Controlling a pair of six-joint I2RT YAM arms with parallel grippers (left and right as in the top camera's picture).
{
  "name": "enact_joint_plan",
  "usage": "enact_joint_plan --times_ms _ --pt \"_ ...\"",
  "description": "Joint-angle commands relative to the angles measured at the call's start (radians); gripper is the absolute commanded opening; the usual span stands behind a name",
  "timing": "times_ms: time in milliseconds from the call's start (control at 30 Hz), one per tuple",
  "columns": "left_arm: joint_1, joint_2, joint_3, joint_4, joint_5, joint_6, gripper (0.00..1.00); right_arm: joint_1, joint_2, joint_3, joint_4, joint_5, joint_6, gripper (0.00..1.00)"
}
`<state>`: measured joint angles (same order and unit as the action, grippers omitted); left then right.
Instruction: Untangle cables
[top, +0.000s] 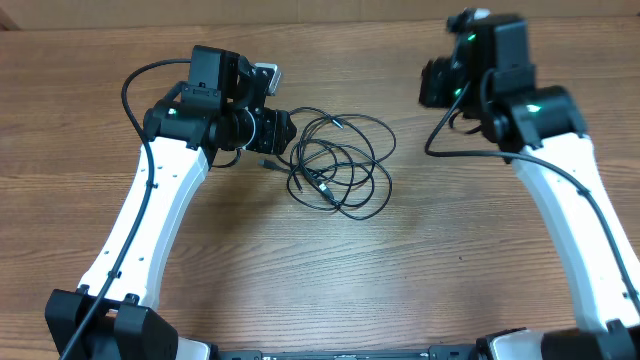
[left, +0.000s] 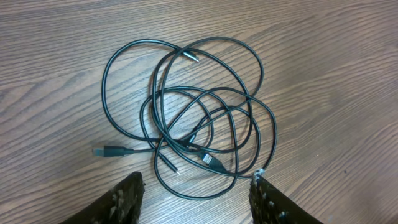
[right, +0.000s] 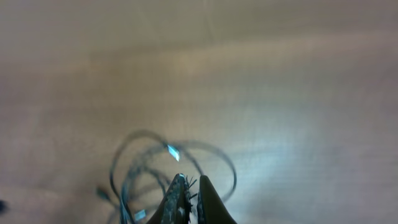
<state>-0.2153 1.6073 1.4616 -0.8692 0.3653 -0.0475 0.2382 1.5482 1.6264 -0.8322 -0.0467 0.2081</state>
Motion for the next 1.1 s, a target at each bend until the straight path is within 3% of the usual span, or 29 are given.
enact_joint_plan --times_ms 0,33,100,133,333,567,667,1067 --pt "-0.001 0.003 0.013 -0.002 -0.018 0.014 0.55 0.004 -0.049 0.063 -0.01 0.031 -0.03 0.04" --pt "-0.001 0.003 0.013 -0.002 -0.018 0.014 0.55 0.004 -0.05 0.063 -0.022 0.016 -0.03 0.04" --pt "-0.001 0.008 0.013 -0.005 -0.018 -0.008 0.57 0.004 -0.042 0.059 -0.079 -0.022 -0.03 0.27" --pt "-0.001 0.013 0.012 -0.006 -0.018 -0.023 0.59 0.004 -0.037 0.055 -0.104 -0.032 -0.028 0.33" --pt "-0.003 0.097 0.008 -0.009 -0.018 -0.116 0.61 0.004 0.015 0.011 -0.21 -0.06 -0.026 0.47" --pt "-0.019 0.261 0.008 0.022 -0.013 -0.159 0.45 0.004 0.05 0.011 -0.233 -0.06 -0.026 0.52" --pt "-0.039 0.339 0.008 0.038 0.022 -0.163 0.31 0.004 0.05 0.011 -0.232 -0.06 -0.026 0.52" --pt "-0.072 0.441 0.008 0.124 -0.05 -0.316 0.32 0.004 0.05 0.011 -0.237 -0.06 -0.026 0.53"
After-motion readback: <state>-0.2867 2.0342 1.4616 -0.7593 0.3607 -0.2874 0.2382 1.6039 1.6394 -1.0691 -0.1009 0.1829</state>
